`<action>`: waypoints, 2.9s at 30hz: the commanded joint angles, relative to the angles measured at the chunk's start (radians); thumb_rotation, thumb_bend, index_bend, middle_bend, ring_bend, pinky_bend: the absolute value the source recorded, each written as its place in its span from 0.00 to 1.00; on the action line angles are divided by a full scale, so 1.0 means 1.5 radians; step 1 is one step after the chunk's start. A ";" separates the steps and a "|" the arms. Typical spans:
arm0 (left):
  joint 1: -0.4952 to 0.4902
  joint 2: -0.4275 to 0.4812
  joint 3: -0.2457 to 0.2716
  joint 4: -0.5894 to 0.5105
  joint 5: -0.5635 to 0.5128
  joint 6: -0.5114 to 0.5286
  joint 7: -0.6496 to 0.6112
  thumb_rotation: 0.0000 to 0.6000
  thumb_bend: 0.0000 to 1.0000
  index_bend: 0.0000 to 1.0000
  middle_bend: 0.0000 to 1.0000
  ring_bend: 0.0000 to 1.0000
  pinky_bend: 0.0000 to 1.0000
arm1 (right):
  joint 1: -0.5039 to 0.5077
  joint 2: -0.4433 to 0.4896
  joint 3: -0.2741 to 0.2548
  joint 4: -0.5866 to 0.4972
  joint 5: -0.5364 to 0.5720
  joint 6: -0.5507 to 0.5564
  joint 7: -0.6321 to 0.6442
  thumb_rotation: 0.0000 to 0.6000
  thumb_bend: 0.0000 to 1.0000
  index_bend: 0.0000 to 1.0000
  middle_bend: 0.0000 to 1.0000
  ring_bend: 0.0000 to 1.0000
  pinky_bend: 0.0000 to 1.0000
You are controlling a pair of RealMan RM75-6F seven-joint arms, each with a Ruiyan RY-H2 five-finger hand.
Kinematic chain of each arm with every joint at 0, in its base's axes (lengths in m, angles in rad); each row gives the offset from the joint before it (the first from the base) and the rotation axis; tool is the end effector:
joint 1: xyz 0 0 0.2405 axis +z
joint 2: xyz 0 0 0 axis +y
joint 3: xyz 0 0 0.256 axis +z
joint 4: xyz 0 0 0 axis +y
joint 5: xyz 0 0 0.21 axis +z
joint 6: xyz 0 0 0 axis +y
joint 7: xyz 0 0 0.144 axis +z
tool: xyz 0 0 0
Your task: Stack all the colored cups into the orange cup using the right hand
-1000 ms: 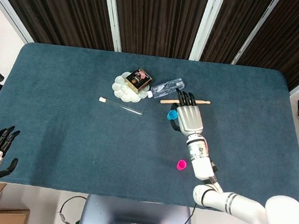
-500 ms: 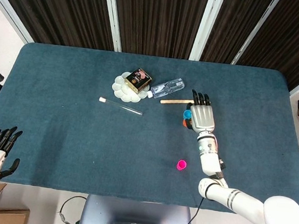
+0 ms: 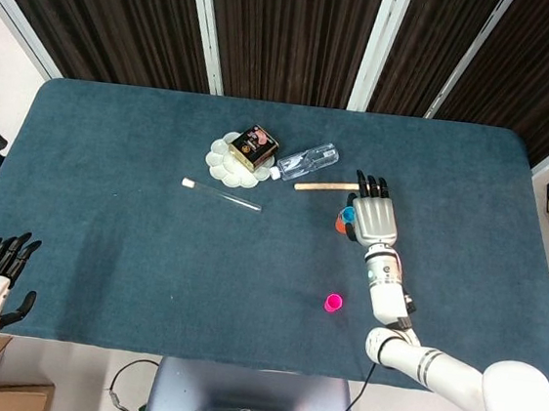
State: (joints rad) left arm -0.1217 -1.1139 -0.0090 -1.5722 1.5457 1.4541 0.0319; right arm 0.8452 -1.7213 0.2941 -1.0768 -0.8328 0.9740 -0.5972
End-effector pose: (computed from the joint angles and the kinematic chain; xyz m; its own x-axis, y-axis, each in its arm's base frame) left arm -0.3121 0.1843 0.1525 0.4729 0.0512 0.8797 0.8796 -0.0858 -0.4679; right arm -0.1761 -0.4209 -0.0103 0.5960 -0.1279 0.7927 -0.8029 -0.0904 0.5892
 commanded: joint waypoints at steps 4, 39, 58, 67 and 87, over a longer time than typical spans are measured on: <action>-0.001 0.000 0.000 0.000 0.000 -0.001 0.000 1.00 0.42 0.00 0.00 0.00 0.06 | -0.019 0.043 -0.017 -0.073 -0.025 0.006 0.005 1.00 0.47 0.16 0.00 0.00 0.00; 0.003 -0.001 0.004 -0.002 0.008 0.006 0.004 1.00 0.42 0.00 0.00 0.00 0.06 | -0.132 0.198 -0.218 -0.358 -0.277 0.000 0.057 1.00 0.47 0.45 0.00 0.00 0.00; 0.002 -0.002 0.004 -0.003 0.008 0.005 0.006 1.00 0.42 0.00 0.00 0.00 0.06 | -0.145 0.186 -0.203 -0.345 -0.272 0.010 0.040 1.00 0.47 0.62 0.04 0.00 0.00; 0.003 -0.001 0.004 -0.003 0.007 0.007 0.003 1.00 0.42 0.00 0.00 0.00 0.06 | -0.150 0.189 -0.187 -0.356 -0.274 0.025 0.050 1.00 0.47 0.66 0.06 0.00 0.00; -0.001 -0.003 -0.001 -0.002 -0.004 -0.004 0.010 1.00 0.42 0.00 0.00 0.00 0.06 | -0.044 0.120 0.038 -0.191 -0.038 0.063 -0.044 1.00 0.47 0.67 0.09 0.00 0.00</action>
State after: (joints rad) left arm -0.1230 -1.1183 -0.0094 -1.5756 1.5397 1.4480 0.0478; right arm 0.7552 -1.5169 0.3398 -1.4074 -0.9252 1.0894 -0.6389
